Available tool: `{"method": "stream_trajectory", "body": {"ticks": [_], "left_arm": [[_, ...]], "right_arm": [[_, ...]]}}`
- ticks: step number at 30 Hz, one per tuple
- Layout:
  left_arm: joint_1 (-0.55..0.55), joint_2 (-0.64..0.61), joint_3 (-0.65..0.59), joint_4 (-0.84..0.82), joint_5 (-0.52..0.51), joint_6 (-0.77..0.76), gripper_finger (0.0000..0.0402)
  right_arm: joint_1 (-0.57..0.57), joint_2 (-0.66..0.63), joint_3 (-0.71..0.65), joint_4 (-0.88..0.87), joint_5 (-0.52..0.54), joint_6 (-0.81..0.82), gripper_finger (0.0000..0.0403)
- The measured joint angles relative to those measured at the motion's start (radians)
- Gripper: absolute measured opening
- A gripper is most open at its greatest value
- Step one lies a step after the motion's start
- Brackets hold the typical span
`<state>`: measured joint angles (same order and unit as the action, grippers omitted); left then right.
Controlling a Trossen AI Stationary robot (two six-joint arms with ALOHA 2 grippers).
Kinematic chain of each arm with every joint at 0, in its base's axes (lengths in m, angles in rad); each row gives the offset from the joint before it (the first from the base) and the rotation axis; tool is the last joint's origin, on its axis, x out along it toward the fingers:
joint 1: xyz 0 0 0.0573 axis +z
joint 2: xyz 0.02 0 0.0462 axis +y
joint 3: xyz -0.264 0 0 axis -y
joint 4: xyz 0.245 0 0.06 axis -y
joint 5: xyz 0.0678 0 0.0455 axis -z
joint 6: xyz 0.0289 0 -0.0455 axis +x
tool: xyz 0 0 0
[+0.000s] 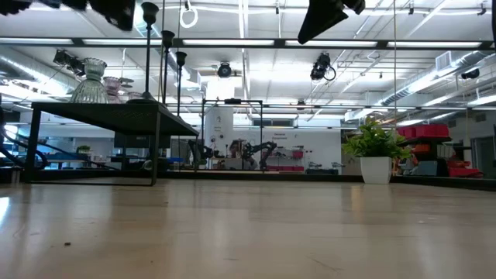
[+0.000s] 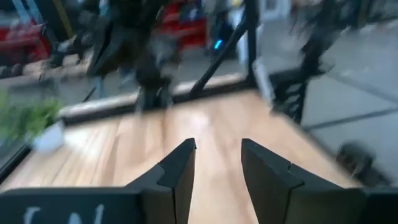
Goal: Pick & Place candle stick holders
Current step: Return to Home Position
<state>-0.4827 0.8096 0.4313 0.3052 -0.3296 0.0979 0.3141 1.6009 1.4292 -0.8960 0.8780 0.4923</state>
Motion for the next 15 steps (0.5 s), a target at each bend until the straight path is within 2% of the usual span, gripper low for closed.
{"method": "stream_trajectory", "body": {"ticks": [2, 5, 9, 15], "left_arm": [[0.020, 0.007, -0.002, -0.023, 0.012, -0.008, 0.0131], [0.053, 0.015, 0.000, -0.020, 0.113, -0.008, 0.0127], [0.103, 0.014, -0.019, -0.011, 0.088, -0.011, 0.0126], [0.148, -0.007, -0.090, 0.038, 0.128, -0.053, 0.0126]], "right_arm": [[0.000, 0.000, 0.000, 0.000, 0.003, 0.007, 0.0004], [-0.010, 0.000, 0.000, -0.010, 0.004, 0.004, 0.0004], [-0.019, 0.000, 0.000, -0.013, 0.003, 0.013, 0.0004], [-0.019, 0.000, 0.000, -0.043, 0.003, 0.023, 0.0004]]}}
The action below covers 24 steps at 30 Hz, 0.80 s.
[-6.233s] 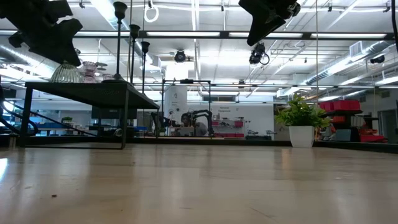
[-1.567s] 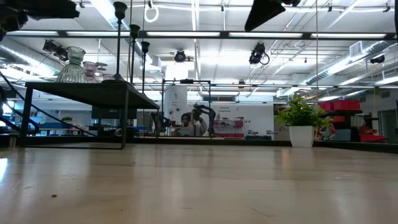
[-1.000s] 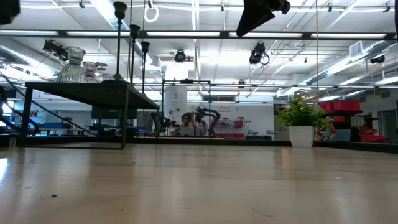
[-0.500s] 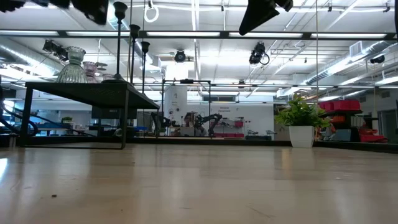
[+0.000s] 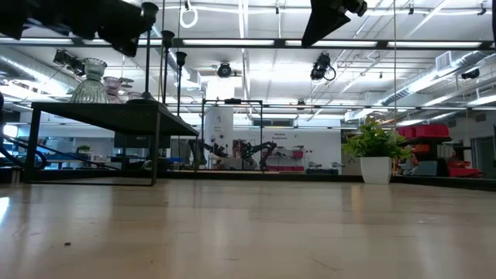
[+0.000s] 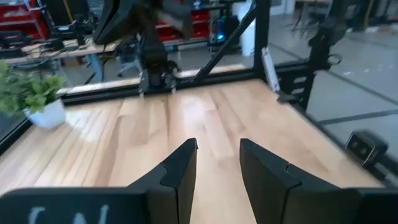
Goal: Pick & Place candle stick holders
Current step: Return to Home Position
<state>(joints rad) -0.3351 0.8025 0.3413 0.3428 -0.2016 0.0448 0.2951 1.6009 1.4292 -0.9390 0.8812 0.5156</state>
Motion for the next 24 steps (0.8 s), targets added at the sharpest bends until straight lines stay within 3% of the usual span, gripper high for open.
{"method": "stream_trajectory", "body": {"ticks": [6, 11, 15, 19, 24], "left_arm": [[0.001, -0.099, -0.073, -0.029, -0.038, -0.039, 0.0126], [-0.005, -0.178, -0.088, -0.104, -0.030, -0.067, 0.0126], [0.000, -0.218, -0.090, -0.144, -0.081, -0.067, 0.0126], [0.020, -0.206, -0.089, -0.099, -0.026, -0.035, 0.0126], [0.081, -0.181, -0.089, -0.099, -0.040, -0.036, 0.0126]], "right_arm": [[-0.006, 0.000, -0.004, -0.027, 0.002, 0.042, 0.0004], [-0.025, -0.008, -0.114, 0.061, 0.006, 0.046, 0.0004], [-0.048, -0.068, -0.285, 0.310, -0.059, -0.016, 0.0004], [-0.080, -0.177, -0.479, 0.675, -0.189, -0.176, 0.0002], [-0.136, -0.343, -0.728, 1.052, -0.214, -0.282, 0.0002]]}}
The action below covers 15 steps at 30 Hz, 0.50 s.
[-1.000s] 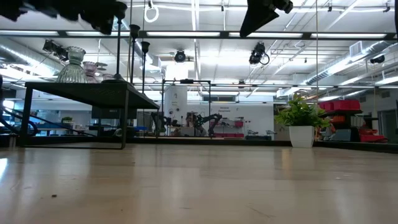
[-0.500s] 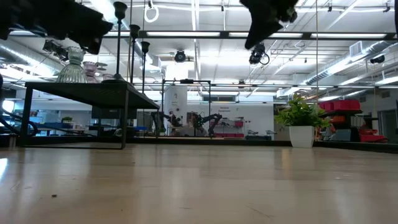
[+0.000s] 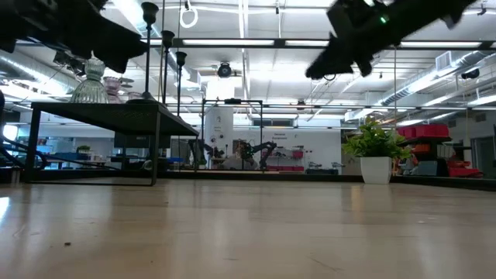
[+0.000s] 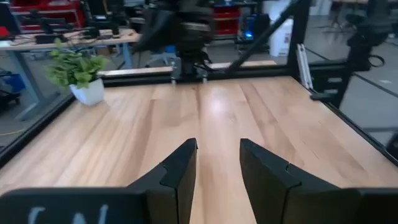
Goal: Pick & Place candle stick holders
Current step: Return to Home Position
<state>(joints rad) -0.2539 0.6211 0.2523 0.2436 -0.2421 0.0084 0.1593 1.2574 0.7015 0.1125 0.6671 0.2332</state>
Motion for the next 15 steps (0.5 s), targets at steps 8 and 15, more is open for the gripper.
{"method": "stream_trajectory", "body": {"ticks": [8, 15], "left_arm": [[0.005, -0.006, 0.000, 0.044, -0.005, 0.030, 0.0126], [0.039, 0.025, -0.074, 0.055, 0.019, -0.032, 0.0126]], "right_arm": [[-0.037, -0.308, -0.392, 0.309, 0.001, 0.011, 0.0002], [-0.036, -0.508, -0.626, 0.510, -0.002, -0.009, 0.0002]]}}
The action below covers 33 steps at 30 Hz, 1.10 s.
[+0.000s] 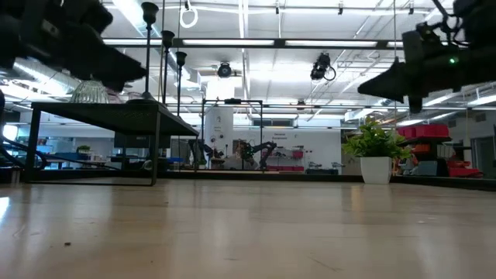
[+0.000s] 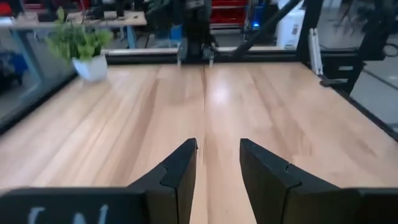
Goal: Pick & Place candle stick holders
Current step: Return to Home Position
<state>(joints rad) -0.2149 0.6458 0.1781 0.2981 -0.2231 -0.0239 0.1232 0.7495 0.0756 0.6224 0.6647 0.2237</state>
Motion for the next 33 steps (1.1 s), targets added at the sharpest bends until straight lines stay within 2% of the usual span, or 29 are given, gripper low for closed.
{"method": "stream_trajectory", "body": {"ticks": [2, 5, 10, 13, 17, 21, 27, 33], "left_arm": [[-0.006, -0.012, -0.042, 0.063, 0.000, -0.014, 0.0126], [-0.014, -0.036, -0.094, 0.144, -0.017, -0.017, 0.0126], [-0.014, -0.065, -0.104, 0.133, 0.004, -0.021, 0.0126], [-0.011, -0.066, -0.105, 0.043, 0.007, -0.021, 0.0126], [-0.012, -0.072, -0.101, -0.003, -0.007, -0.068, 0.0126], [-0.013, -0.072, -0.101, -0.007, -0.003, -0.061, 0.0126], [-0.014, -0.078, -0.103, -0.012, -0.049, -0.059, 0.0126], [-0.014, -0.078, -0.103, -0.011, -0.051, -0.066, 0.0126]], "right_arm": [[0.001, -0.032, -0.046, 0.027, -0.001, 0.005, 0.0002], [0.001, -0.048, -0.060, -0.043, 0.006, 0.033, 0.0002], [0.001, -0.051, -0.060, -0.076, 0.023, 0.024, 0.0005], [0.001, -0.051, -0.060, -0.106, 0.074, 0.004, 0.0007], [0.001, -0.051, -0.060, -0.114, 0.112, 0.054, 0.0009], [0.001, -0.051, -0.060, -0.120, 0.101, 0.028, 0.0008], [0.001, -0.051, -0.060, -0.129, 0.010, 0.028, 0.0009], [0.001, -0.051, -0.059, -0.129, 0.006, 0.029, 0.0008]]}}
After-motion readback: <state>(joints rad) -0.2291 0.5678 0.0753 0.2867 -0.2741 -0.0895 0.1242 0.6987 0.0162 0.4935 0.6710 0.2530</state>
